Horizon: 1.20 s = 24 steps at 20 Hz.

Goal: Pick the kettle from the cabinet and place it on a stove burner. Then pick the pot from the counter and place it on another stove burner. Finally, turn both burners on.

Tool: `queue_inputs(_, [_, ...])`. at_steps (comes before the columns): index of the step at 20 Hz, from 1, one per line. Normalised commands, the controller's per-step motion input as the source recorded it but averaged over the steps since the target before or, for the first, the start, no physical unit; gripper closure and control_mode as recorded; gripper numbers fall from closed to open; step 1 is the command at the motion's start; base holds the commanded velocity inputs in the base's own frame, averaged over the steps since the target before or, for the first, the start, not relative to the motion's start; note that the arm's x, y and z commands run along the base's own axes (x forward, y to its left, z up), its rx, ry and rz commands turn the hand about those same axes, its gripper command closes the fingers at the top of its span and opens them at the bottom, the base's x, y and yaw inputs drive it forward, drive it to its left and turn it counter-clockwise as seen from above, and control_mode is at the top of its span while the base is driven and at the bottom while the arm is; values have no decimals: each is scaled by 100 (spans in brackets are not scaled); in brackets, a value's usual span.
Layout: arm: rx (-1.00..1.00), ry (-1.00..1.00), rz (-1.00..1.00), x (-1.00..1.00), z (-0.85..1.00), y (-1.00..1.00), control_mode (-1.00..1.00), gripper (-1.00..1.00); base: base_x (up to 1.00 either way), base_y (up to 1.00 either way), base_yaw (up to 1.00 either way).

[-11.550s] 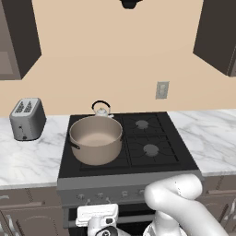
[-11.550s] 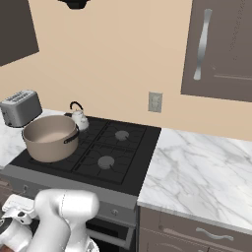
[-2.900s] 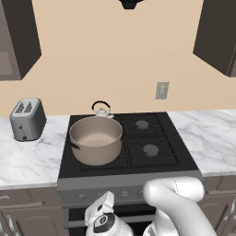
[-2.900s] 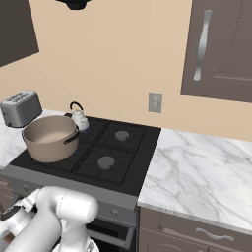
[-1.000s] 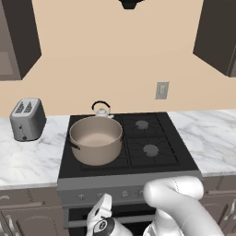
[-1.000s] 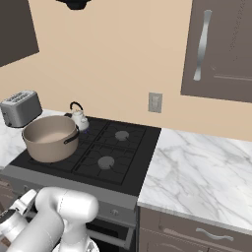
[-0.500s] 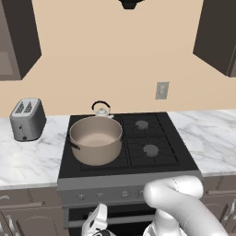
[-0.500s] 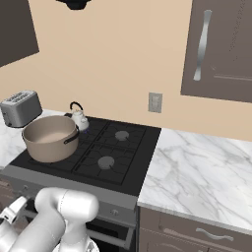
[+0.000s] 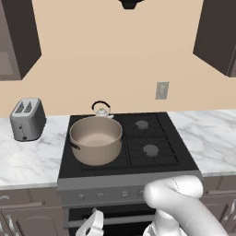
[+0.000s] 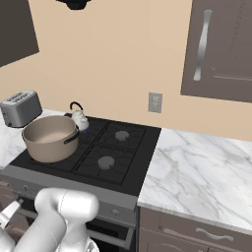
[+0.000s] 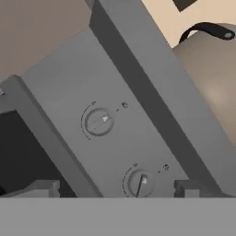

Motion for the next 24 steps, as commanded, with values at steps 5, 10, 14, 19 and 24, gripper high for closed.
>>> queue_inputs(5, [22, 0, 11, 0, -1, -5, -100, -100, 0, 0, 0])
queue_inputs(10, [26, 0, 12, 0, -1, -3, -100, -100, 0, 0, 0])
queue_inputs(14, [27, 0, 13, -1, 0, 0, -100, -100, 0, 0, 0])
queue_inputs(19, [27, 0, 8, 0, 0, 0, -100, -100, 0, 0, 0])
queue_inputs(24, [29, 0, 1, 11, 0, 0, -100, -100, 0, 0, 0])
